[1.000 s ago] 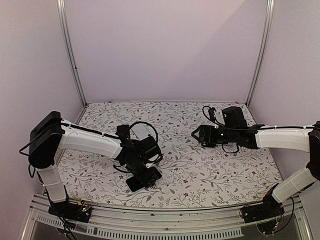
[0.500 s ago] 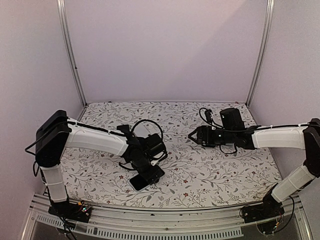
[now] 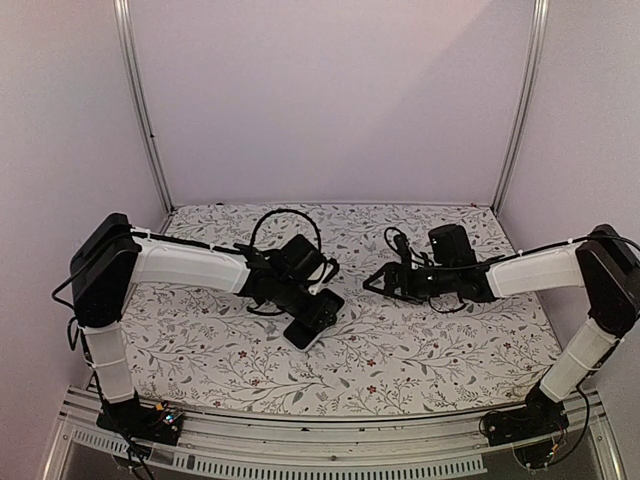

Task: Take the phone out of the phone case
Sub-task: Pick up the phone with the phone case from the center of the board, then pass from the left arm to the right

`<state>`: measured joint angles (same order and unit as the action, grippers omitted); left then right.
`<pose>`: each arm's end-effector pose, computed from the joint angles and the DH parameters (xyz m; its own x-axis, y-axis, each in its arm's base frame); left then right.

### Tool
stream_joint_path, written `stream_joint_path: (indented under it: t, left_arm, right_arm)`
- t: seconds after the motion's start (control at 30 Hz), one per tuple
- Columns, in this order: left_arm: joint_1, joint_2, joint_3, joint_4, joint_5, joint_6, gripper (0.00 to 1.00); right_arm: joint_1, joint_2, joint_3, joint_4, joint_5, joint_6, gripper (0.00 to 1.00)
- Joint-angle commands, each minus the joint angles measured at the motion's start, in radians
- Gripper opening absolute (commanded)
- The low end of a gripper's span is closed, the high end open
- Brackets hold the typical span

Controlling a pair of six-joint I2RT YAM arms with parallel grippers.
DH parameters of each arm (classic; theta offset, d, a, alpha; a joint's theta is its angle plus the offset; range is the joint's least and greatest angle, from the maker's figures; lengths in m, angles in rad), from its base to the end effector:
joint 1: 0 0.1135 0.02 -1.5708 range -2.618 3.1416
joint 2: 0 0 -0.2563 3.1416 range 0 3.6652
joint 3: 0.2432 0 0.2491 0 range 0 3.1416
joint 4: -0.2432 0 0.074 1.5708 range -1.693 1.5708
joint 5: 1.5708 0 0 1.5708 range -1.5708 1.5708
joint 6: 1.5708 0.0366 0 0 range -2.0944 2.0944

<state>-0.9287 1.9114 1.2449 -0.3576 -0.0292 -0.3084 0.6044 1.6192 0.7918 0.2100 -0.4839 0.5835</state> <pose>0.2345 -0.3119 0.1583 -0.7277 0.4665 -0.5029 0.5988 0.7896 -0.1340 0.2593 0.1998 0.1705 -0.8467 0.0080 -0.5321 -0.4178 0.6092 0.6740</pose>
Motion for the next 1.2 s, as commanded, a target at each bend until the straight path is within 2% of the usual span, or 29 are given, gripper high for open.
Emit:
stream_joint_path:
  t: [0.0, 0.13, 0.33, 0.43, 0.6, 0.83, 0.93, 1.0, 1.17]
  left_arm:
    - [0.011, -0.019, 0.042, 0.167, 0.022, -0.023, 0.52]
    - [0.010, -0.018, 0.039, 0.241, 0.076, -0.044, 0.52]
    - [0.004, -0.009, 0.039, 0.269, 0.097, -0.051, 0.51]
    - [0.000, -0.017, 0.028, 0.285, 0.109, -0.046, 0.51]
    - [-0.007, -0.034, 0.007, 0.318, 0.105, -0.032, 0.51]
    - [-0.006, -0.036, -0.010, 0.341, 0.089, -0.020, 0.52]
    - [0.003, -0.031, -0.008, 0.341, 0.098, -0.017, 0.56]
    - [0.014, -0.033, -0.012, 0.341, 0.100, -0.012, 0.65]
    - [0.060, -0.056, -0.037, 0.341, 0.150, -0.008, 0.86]
  right_arm:
    - [0.016, 0.065, 0.031, 0.059, -0.103, 0.057, 0.93]
    - [0.045, 0.107, 0.054, 0.061, -0.105, 0.068, 0.88]
    - [0.076, 0.138, 0.064, 0.090, -0.091, 0.102, 0.82]
    - [0.078, 0.156, 0.081, 0.099, -0.091, 0.129, 0.75]
    - [0.080, 0.190, 0.111, 0.123, -0.098, 0.178, 0.61]
    - [0.080, 0.196, 0.145, 0.131, -0.079, 0.224, 0.27]
    - [0.080, 0.198, 0.160, 0.131, -0.070, 0.233, 0.11]
    - [0.078, 0.204, 0.175, 0.129, -0.068, 0.234, 0.02]
    - [0.051, 0.226, 0.218, 0.128, -0.103, 0.239, 0.00]
